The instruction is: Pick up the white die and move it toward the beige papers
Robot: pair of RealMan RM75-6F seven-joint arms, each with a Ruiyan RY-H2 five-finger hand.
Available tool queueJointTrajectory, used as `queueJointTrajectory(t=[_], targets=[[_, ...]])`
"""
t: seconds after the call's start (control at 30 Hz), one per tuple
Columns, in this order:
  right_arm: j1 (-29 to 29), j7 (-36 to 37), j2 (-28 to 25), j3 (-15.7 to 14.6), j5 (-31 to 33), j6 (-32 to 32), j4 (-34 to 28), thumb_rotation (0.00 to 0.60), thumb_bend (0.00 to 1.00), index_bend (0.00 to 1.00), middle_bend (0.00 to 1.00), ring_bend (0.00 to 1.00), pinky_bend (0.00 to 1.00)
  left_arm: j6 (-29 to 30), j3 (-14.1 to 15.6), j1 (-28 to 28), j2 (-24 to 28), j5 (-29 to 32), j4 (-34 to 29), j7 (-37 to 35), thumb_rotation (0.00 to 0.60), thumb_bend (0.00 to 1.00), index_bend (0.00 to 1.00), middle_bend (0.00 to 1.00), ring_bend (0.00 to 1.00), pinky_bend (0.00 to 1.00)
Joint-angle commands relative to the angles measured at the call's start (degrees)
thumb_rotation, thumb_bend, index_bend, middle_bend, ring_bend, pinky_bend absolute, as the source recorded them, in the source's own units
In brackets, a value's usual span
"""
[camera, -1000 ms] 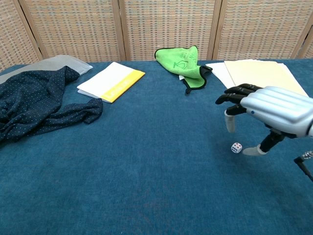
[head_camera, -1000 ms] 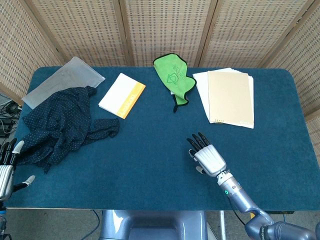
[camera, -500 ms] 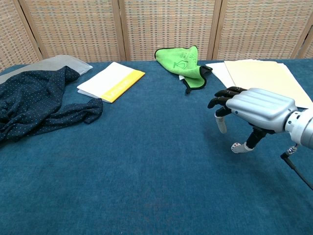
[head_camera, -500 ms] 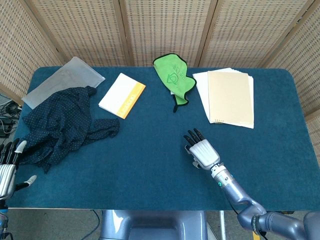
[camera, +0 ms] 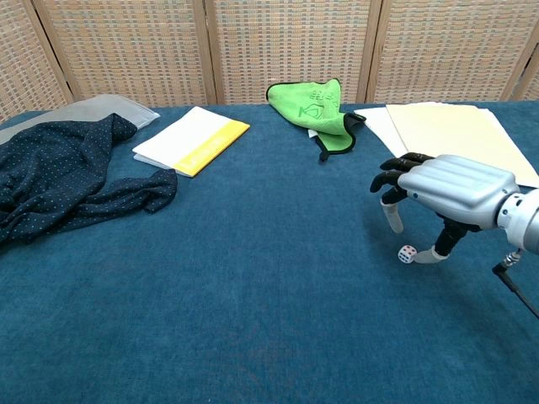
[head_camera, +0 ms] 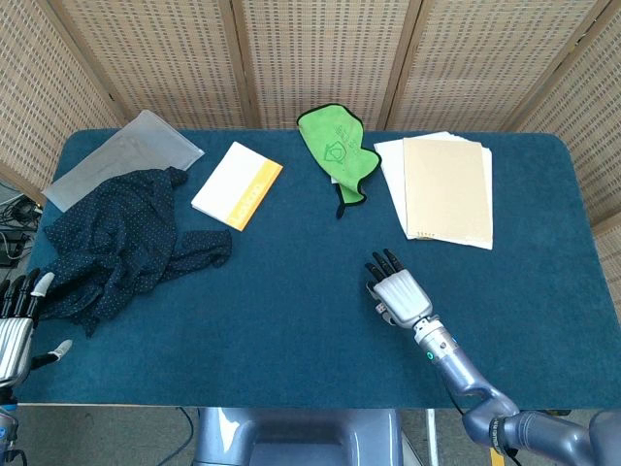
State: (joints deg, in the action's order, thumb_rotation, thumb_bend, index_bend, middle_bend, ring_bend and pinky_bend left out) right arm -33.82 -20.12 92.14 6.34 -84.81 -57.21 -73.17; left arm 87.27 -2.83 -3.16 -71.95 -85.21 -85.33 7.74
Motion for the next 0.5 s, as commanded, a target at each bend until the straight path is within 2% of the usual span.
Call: queueJointTrajectory(t=[0.03, 0.5], targets=[[0.2, -0.9, -0.5, -0.2, 0.8, 0.3, -0.9, 0.6, 0.33, 0.55, 0.24, 0.03, 0.1, 0.1, 0.0, 0.0, 0.0, -0.1, -0.1, 0.1, 0.6, 0.0, 0.0, 0.0, 0.0, 0.0], [-0.6, -2.7, 0.1, -0.2, 4.2, 2.0, -0.8, 0.6, 0.31, 0.56, 0.25, 0.03, 0.1, 0.3, 0.1, 0.0, 0.1, -0.1, -0.3, 0.1, 0.6, 0.0, 0.0, 0.0, 0.0, 0.0]])
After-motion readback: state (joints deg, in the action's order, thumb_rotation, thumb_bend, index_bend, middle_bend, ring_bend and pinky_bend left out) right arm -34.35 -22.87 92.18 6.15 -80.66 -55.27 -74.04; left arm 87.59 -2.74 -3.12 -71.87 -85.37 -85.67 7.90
